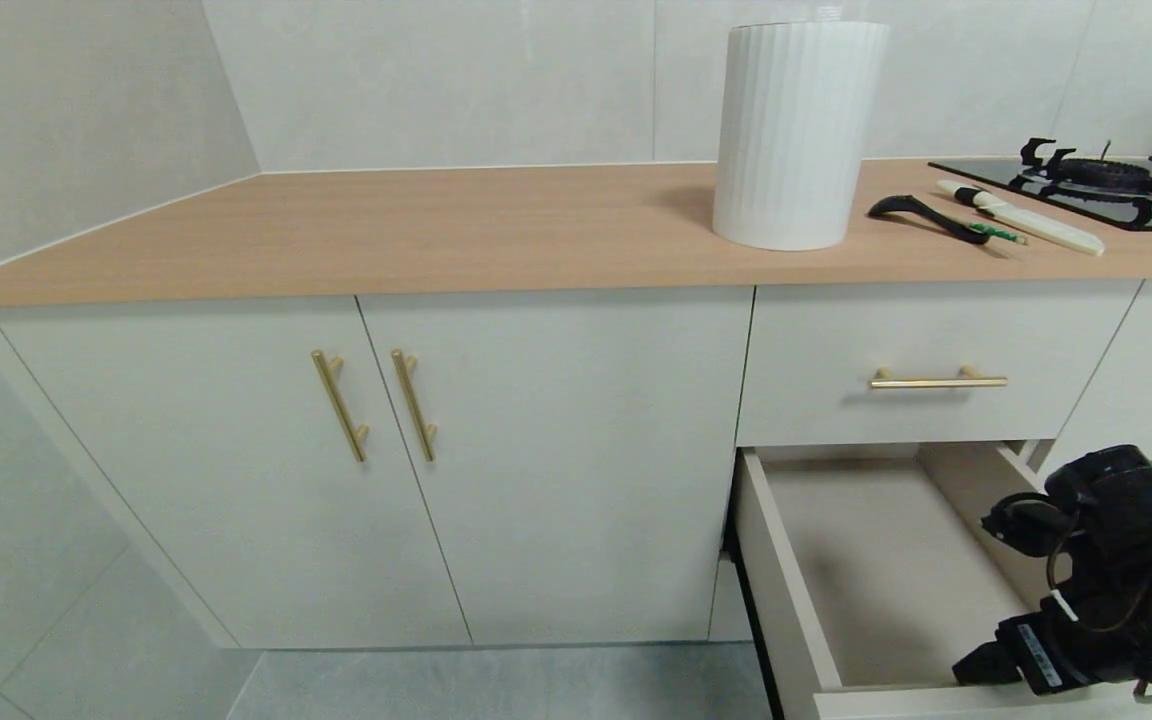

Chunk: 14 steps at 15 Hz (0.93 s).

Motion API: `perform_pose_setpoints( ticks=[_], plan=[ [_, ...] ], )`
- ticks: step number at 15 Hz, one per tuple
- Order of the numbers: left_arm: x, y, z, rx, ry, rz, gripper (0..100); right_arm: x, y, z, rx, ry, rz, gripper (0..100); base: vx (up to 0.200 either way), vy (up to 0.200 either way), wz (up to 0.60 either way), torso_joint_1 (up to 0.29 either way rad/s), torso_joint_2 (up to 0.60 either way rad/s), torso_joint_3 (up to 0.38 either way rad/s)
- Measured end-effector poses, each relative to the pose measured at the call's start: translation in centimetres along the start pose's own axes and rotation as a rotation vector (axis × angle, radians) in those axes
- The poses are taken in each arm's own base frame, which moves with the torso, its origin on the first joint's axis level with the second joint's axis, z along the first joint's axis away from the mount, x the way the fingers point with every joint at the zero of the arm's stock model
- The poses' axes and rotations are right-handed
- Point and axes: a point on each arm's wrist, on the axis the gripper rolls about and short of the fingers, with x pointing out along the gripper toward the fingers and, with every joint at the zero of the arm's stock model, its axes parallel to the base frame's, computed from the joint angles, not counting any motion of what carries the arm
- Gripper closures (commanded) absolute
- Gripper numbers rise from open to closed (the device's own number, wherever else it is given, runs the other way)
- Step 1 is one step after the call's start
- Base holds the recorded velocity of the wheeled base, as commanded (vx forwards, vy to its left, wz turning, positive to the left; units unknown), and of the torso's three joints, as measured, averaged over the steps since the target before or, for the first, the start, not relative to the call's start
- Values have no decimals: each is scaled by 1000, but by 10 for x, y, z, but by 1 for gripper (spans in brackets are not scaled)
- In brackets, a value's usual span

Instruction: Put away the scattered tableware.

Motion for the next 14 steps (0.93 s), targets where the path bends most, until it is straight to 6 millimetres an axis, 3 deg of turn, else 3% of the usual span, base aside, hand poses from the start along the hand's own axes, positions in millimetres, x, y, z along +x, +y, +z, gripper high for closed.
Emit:
perform_pose_setpoints(
  ticks=[6,14],
  plan=[
    [0,0,0,1,0,0,0,-9,1,-31,-3,31,1,0,0,0,0,0,0,0],
    [0,0,0,0,0,0,0,-14,2,-47,-4,36,2,0,0,0,0,0,0,0]
  ],
)
